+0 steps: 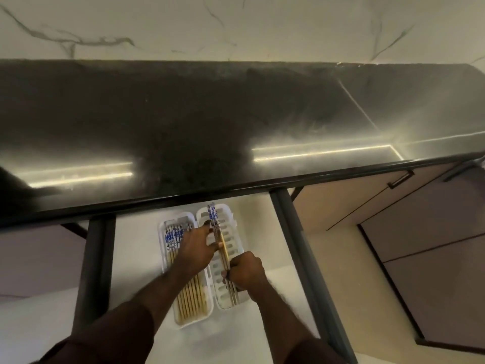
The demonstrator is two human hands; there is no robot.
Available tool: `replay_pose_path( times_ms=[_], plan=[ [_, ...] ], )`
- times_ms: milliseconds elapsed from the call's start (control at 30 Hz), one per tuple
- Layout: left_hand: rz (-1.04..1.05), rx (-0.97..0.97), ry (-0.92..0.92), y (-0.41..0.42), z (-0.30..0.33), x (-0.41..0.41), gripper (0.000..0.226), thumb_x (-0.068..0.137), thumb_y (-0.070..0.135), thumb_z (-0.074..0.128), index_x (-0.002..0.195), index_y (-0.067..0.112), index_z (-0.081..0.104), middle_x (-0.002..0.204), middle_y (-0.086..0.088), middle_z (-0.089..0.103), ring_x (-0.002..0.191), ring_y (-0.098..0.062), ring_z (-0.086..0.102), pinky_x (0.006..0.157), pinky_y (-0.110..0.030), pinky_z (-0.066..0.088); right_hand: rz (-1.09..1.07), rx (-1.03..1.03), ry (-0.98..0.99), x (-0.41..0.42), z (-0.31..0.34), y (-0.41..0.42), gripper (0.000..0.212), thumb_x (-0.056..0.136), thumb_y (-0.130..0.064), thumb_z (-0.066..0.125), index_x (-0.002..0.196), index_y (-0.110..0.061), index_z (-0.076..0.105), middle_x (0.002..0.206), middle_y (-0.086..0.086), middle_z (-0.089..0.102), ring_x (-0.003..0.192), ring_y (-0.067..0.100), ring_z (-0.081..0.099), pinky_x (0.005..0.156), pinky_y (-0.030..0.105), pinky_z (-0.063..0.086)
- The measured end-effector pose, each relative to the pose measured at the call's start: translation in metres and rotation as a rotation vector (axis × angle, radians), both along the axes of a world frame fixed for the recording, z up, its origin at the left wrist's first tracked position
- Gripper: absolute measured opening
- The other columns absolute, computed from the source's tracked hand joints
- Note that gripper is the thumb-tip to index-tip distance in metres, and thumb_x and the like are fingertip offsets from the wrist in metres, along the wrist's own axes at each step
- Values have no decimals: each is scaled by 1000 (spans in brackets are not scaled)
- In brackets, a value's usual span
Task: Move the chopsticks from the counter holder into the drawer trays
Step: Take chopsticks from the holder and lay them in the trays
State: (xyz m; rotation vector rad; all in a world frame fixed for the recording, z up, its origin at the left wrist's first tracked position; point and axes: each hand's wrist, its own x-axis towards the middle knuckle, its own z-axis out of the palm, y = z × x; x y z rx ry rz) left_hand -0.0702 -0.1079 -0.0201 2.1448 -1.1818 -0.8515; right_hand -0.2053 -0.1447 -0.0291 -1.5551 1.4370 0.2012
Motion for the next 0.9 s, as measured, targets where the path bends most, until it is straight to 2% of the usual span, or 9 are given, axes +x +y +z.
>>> replay_pose_path(
  times_ms=[67,167,233,300,367,500,567,667,900],
  plan=[
    [-30,23,-46,-1,-10,1,41,85,24,71,123,19,59,116,0,68,108,-19,63,94,-36,50,10,13,32,5,-10,-3,25,74,-26,79,91,-8,76,94,9,76,89,26,72,84,39,59],
    [-170,53,-177,-2,-24,-1,41,89,26,64,128,18,53,121,-1,63,108,-17,62,91,-31,50,11,2,89,11,-22,-1,18,75,-25,76,80,-8,73,92,8,76,89,24,72,82,32,58],
    [-279,147,-340,-4,-33,-3,37,93,28,57,128,19,51,126,-3,61,114,-19,59,98,-37,46,36,-39,136,14,-30,2,20,79,-28,71,84,-9,72,95,8,75,93,25,70,81,28,56],
    [-395,241,-501,-4,-39,-5,41,94,31,52,133,18,47,140,-6,53,134,-24,43,113,-49,28,51,-72,163,16,-37,6,27,86,-30,62,95,-7,70,102,10,73,99,28,67,84,30,52],
    [-466,278,-589,-4,-43,-6,49,94,30,51,140,14,41,152,-7,38,147,-27,18,118,-56,8,67,-90,172,20,-42,9,30,90,-29,56,101,-5,68,105,11,72,102,29,66,83,29,50],
    [-542,355,-650,-6,-44,-6,47,91,33,54,135,17,49,154,-6,35,149,-30,0,114,-62,-9,93,-107,176,27,-48,12,18,92,-25,55,84,-9,59,108,13,70,102,29,65,68,26,39],
    [-568,380,-674,-8,-44,-6,47,91,37,53,134,17,51,156,-6,33,149,-30,-6,111,-62,-17,103,-127,187,30,-50,14,18,93,-23,53,94,-7,63,109,14,69,102,29,65,68,25,35],
    [-617,413,-703,-9,-41,-7,47,92,38,51,135,18,50,158,-6,28,149,-31,-7,109,-62,-21,114,-178,198,30,-48,17,27,93,-22,50,107,-3,62,108,14,69,101,30,65,77,31,47],
    [-665,396,-778,-8,-39,-7,45,94,37,46,135,17,51,156,-8,31,149,-32,-5,110,-58,-22,136,-360,169,24,-43,30,22,93,-20,49,111,-13,60,108,6,68,97,25,66,80,32,51]
  ],
)
